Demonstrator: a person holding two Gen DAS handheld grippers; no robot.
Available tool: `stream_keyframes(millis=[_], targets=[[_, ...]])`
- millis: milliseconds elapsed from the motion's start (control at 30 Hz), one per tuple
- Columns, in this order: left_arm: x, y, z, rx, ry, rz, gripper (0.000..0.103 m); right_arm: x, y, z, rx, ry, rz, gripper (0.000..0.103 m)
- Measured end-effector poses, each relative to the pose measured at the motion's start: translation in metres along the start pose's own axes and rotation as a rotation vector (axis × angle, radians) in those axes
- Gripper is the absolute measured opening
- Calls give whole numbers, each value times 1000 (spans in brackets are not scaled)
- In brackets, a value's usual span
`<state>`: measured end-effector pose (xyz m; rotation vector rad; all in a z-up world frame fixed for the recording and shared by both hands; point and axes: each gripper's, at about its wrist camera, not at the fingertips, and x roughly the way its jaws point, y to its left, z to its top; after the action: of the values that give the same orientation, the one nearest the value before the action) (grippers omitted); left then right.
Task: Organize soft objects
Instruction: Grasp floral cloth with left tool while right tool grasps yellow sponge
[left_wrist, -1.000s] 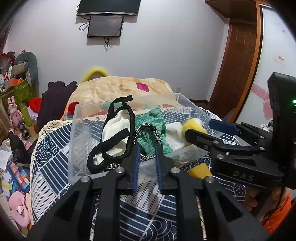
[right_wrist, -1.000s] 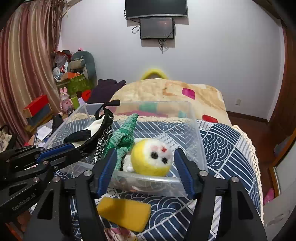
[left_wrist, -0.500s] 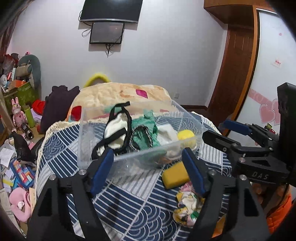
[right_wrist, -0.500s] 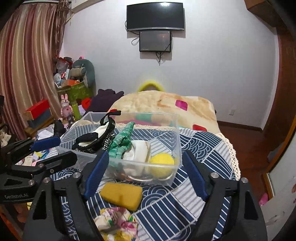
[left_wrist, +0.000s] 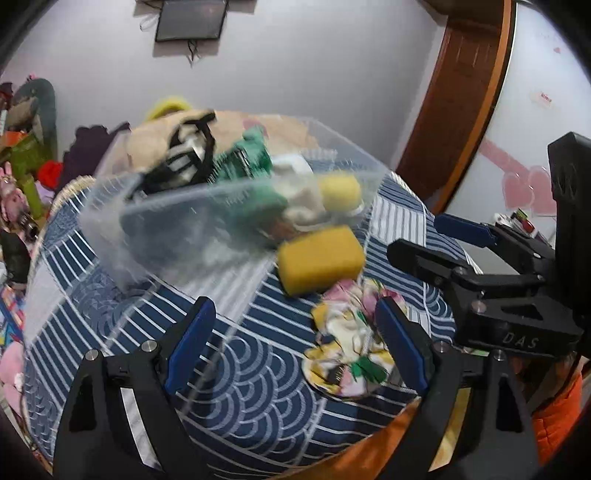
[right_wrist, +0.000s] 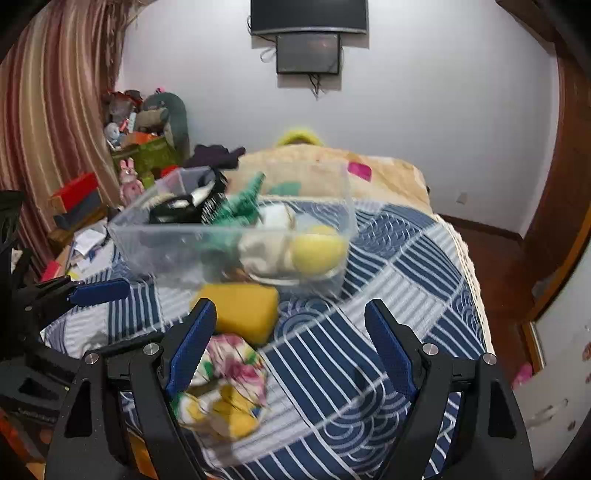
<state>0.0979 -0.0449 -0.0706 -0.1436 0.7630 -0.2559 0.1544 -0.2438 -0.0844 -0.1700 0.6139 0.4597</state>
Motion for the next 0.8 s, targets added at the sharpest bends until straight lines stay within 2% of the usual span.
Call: stream_keyframes(millis=[100, 167, 233, 267, 333, 367, 433, 500, 633, 800], targets=[[9, -3, -6, -7, 27, -11, 89, 1, -7, -6, 23, 18, -2, 81], [15, -6, -10, 0, 43, -13, 85, 2, -11, -9, 37, 27, 4, 81], [20, -10, -14, 11, 60, -10, 73, 0, -11, -9, 43, 29, 1, 81], [22, -12, -17, 23, 60, 1, 71, 0, -12, -10, 44, 31, -1, 81], [20, -13, -20, 38, 45, 12, 56, 0, -11, -10, 47, 34, 2, 81], [18, -12, -21, 33, 45, -8, 51, 1, -11, -9, 48, 35, 5, 81], [14, -7, -21, 18, 43, -30, 30, 1, -8, -9, 45, 36, 11, 81], [11, -1, -22, 10, 44, -31, 20, 2, -6, -8, 36, 37, 15, 81], [3, 12, -26, -11, 33, -23, 12, 5, 0, -7, 25, 44, 27, 81], [-12, 30, -25, -35, -2, 17, 9, 11, 9, -5, 13, 54, 50, 81]])
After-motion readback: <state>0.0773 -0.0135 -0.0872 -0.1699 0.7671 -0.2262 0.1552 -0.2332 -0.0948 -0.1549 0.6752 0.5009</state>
